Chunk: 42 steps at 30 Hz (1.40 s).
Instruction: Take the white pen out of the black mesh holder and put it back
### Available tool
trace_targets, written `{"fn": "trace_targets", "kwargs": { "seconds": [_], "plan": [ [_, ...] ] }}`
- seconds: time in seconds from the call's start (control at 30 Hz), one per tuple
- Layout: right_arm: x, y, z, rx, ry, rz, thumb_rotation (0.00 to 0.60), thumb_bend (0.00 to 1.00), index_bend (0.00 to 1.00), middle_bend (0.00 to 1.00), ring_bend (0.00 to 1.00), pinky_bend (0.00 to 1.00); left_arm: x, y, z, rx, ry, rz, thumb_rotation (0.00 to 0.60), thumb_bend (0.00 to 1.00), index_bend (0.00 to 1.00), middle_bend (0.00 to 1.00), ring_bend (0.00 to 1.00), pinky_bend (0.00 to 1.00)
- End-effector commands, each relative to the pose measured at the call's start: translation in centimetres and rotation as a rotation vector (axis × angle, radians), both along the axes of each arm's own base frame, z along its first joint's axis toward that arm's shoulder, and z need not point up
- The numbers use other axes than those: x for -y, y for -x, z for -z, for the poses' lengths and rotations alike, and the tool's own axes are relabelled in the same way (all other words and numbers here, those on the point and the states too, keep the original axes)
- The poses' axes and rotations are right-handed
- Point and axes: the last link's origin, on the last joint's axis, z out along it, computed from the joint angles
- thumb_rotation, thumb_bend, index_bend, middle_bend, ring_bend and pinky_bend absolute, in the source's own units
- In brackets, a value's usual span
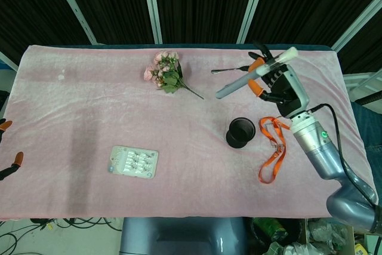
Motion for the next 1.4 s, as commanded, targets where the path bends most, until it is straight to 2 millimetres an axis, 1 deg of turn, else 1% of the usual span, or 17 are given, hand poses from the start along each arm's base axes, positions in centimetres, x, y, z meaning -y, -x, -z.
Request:
{"fn": "trace_targets", "kwargs": {
  "seconds": [0.03, 0.13, 0.17, 0.23, 0.33, 0.37, 0.43, 0.5, 0.6, 0.67, 0.73, 0.87, 1.03, 1.1, 1.27, 1.37, 1.4],
  "plan": [
    [-2.6, 1.7, -1.6, 0.026, -0.01, -0.172, 0.6, 0.31, 0.6, 0.01, 0.08, 0.19, 0.0, 0.0, 0.1, 0.0, 0.003, 0.0, 0.6, 0.35, 0.15, 0.11, 0.0, 0.03],
    [-2.7, 2.3, 0.4, -0.185, -0.023, -0.179, 0.6, 0.31, 0.6, 0.01, 0.08, 0.19, 0.0, -0.1, 0.3, 0.0, 0.008, 0.0, 0.6, 0.35, 0.15, 0.11, 0.0, 0.03],
    [-2.6, 2.6, 1.2, -0.287, -0.014, -0.182, 0.6, 0.31, 0.6, 0.01, 0.08, 0.19, 0.0, -0.1, 0.3, 0.0, 0.009, 0.001, 0.6, 0.35, 0.15, 0.11, 0.0, 0.03],
    [-2.1, 3.6, 3.6, -0.639, 0.067, -0.205, 0.6, 0.31, 0.61, 0.01, 0.08, 0.19, 0.0, -0.1, 0.4, -0.002, 0.011, 0.001, 0.6, 0.35, 0.15, 0.11, 0.0, 0.03],
    [-1.6, 4.6, 5.8, -1.0, 0.246, -0.24, 0.6, 0.31, 0.61, 0.01, 0.08, 0.19, 0.0, -0.1, 0.4, -0.004, 0.012, 0.0, 0.6, 0.35, 0.15, 0.11, 0.0, 0.03],
    [-1.5, 4.8, 6.4, -1.082, 0.293, -0.242, 0.6, 0.31, 0.61, 0.01, 0.08, 0.19, 0.0, -0.1, 0.4, -0.004, 0.012, 0.0, 0.6, 0.35, 0.15, 0.11, 0.0, 0.03],
    [-1.5, 5.0, 7.4, -1.206, 0.366, -0.224, 0.6, 0.31, 0.61, 0.01, 0.08, 0.19, 0.0, -0.1, 0.3, -0.004, 0.01, -0.001, 0.6, 0.35, 0.15, 0.11, 0.0, 0.03],
    [-1.5, 5.1, 7.9, -1.268, 0.391, -0.198, 0.6, 0.31, 0.61, 0.01, 0.08, 0.19, 0.1, 0.0, 0.2, -0.005, 0.008, -0.002, 0.6, 0.35, 0.15, 0.11, 0.0, 0.03],
    [-1.5, 5.7, 8.0, -1.409, 0.412, -0.174, 0.6, 0.31, 0.61, 0.01, 0.08, 0.19, 0.1, 0.0, 0.1, -0.004, 0.002, -0.002, 0.6, 0.35, 0.15, 0.11, 0.0, 0.03],
    [-1.6, 6.1, 7.8, -1.468, 0.416, -0.157, 0.6, 0.31, 0.61, 0.01, 0.08, 0.19, 0.0, 0.1, 0.0, -0.006, -0.001, -0.003, 0.6, 0.35, 0.15, 0.11, 0.0, 0.03],
    [-1.8, 6.6, 7.4, -1.503, 0.408, -0.128, 0.6, 0.31, 0.61, 0.01, 0.08, 0.19, 0.0, 0.1, 0.0, -0.008, -0.003, -0.006, 0.6, 0.35, 0.15, 0.11, 0.0, 0.03],
    [-2.5, 8.2, 5.7, -1.514, 0.364, -0.04, 0.6, 0.31, 0.61, 0.01, 0.08, 0.19, -0.1, 0.2, 0.0, -0.008, -0.002, -0.008, 0.6, 0.35, 0.15, 0.11, 0.0, 0.03],
    [-2.7, 10.0, 3.1, -1.494, 0.3, 0.071, 0.6, 0.31, 0.61, 0.01, 0.08, 0.19, -0.1, 0.2, 0.0, -0.004, 0.002, -0.003, 0.6, 0.35, 0.15, 0.11, 0.0, 0.03],
    [-2.5, 10.1, 2.5, -1.445, 0.261, 0.113, 0.6, 0.31, 0.61, 0.01, 0.08, 0.19, -0.1, 0.1, 0.0, -0.002, 0.005, 0.003, 0.6, 0.35, 0.15, 0.11, 0.0, 0.03],
    [-1.4, 7.8, 2.5, -1.253, 0.197, 0.117, 0.6, 0.31, 0.61, 0.01, 0.08, 0.19, 0.0, 0.1, -0.2, 0.004, -0.003, 0.009, 0.6, 0.35, 0.15, 0.11, 0.0, 0.03],
    [-0.7, 5.4, 2.9, -1.112, 0.174, 0.088, 0.6, 0.31, 0.62, 0.01, 0.08, 0.19, -0.1, 0.1, -0.3, 0.006, -0.009, 0.004, 0.6, 0.35, 0.15, 0.11, 0.0, 0.03],
    [-0.6, 4.3, 3.2, -1.037, 0.159, 0.076, 0.6, 0.31, 0.62, 0.01, 0.08, 0.19, -0.1, 0.1, -0.3, 0.005, -0.008, 0.003, 0.6, 0.35, 0.15, 0.11, 0.0, 0.03]
  ]
}}
